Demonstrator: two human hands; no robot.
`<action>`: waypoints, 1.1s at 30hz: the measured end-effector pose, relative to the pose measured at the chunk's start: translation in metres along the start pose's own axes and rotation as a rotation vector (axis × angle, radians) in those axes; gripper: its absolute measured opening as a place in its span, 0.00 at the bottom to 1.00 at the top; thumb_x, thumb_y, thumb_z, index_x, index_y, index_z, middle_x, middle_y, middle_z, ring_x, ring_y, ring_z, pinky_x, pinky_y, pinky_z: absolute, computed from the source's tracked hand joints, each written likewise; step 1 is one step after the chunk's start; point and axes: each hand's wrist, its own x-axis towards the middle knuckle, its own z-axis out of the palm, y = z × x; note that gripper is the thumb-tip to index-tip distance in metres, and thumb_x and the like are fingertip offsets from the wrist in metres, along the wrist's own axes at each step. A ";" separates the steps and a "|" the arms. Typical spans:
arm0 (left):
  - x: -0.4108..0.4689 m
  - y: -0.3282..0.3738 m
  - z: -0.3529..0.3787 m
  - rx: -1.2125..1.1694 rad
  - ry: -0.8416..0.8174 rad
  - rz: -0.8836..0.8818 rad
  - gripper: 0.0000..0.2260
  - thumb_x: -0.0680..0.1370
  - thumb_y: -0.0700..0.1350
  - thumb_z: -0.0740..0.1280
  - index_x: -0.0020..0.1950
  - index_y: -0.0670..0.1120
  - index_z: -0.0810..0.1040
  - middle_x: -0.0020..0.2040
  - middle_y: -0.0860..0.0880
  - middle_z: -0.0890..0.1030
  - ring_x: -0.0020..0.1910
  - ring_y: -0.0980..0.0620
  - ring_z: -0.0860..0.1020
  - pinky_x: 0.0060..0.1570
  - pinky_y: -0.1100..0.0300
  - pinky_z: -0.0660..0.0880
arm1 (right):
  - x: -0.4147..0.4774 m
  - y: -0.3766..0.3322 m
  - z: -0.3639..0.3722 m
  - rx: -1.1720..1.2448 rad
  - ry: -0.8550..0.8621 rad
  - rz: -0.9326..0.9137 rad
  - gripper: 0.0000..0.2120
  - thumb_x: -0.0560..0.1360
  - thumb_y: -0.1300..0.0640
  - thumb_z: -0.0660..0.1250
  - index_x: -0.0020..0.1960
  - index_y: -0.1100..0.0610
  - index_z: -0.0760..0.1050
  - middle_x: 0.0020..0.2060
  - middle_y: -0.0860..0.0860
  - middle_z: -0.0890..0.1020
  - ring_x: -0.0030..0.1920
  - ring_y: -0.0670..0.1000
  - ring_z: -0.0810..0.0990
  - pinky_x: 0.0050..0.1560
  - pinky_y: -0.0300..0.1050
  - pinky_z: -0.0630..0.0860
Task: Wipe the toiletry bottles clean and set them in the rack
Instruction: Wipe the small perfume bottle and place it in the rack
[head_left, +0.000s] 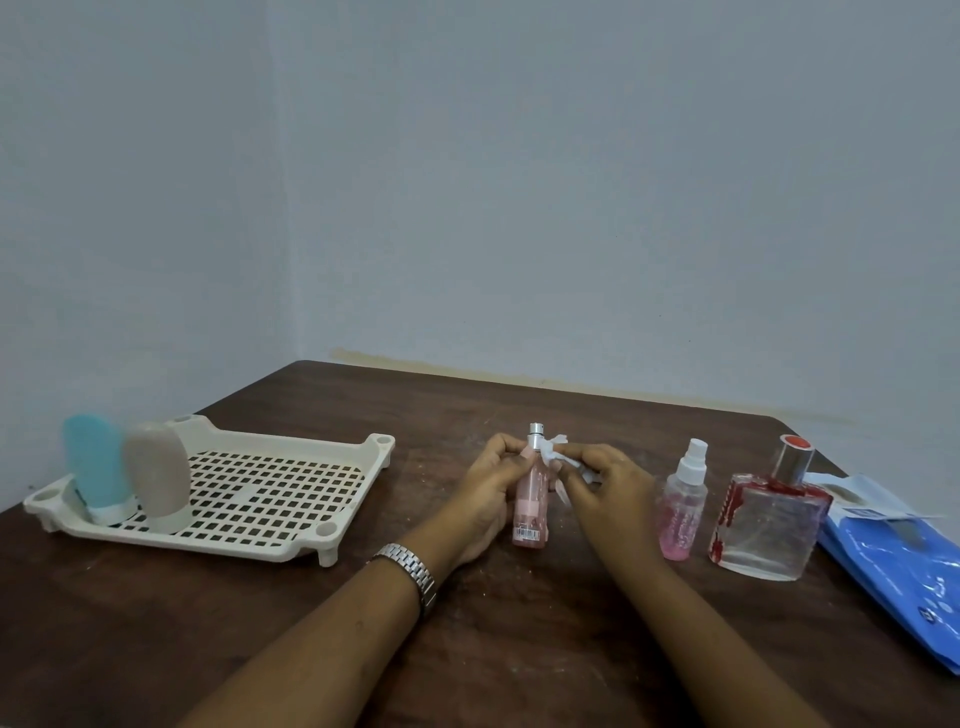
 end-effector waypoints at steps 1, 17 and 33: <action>0.000 0.000 0.000 0.003 -0.003 0.006 0.05 0.81 0.39 0.58 0.46 0.44 0.69 0.43 0.45 0.77 0.36 0.53 0.77 0.33 0.61 0.75 | 0.000 -0.003 0.000 0.005 0.007 -0.014 0.06 0.70 0.62 0.72 0.47 0.57 0.83 0.37 0.46 0.78 0.38 0.43 0.77 0.37 0.24 0.68; -0.005 0.007 0.001 0.002 0.039 0.022 0.06 0.81 0.38 0.58 0.46 0.44 0.70 0.43 0.46 0.79 0.34 0.55 0.79 0.31 0.61 0.76 | -0.012 -0.012 0.005 -0.033 -0.066 -0.089 0.08 0.70 0.63 0.72 0.48 0.57 0.83 0.37 0.45 0.78 0.35 0.39 0.74 0.37 0.24 0.69; -0.004 0.007 0.002 -0.030 0.065 -0.006 0.06 0.82 0.40 0.57 0.46 0.44 0.70 0.44 0.45 0.79 0.35 0.52 0.79 0.30 0.57 0.78 | -0.006 -0.004 0.003 0.001 -0.038 0.012 0.05 0.70 0.64 0.71 0.45 0.58 0.82 0.41 0.49 0.82 0.39 0.36 0.75 0.40 0.21 0.67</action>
